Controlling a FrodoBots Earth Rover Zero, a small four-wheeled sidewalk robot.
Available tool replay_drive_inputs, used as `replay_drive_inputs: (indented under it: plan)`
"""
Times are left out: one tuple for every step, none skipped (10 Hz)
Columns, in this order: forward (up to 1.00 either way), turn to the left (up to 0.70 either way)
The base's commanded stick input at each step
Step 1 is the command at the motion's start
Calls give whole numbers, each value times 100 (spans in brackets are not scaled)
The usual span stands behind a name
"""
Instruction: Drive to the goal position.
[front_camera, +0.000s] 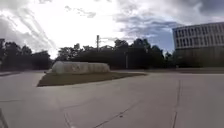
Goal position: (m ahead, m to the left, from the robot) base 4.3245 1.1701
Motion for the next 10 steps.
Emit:
replay_drive_inputs:
  plan:
    - [70,0]
    - [70,0]
    - [70,0]
    - [70,0]
    - [70,0]
    - [67,0]
    - [13,0]
    - [0,0]
    - [0,0]
    - [0,0]
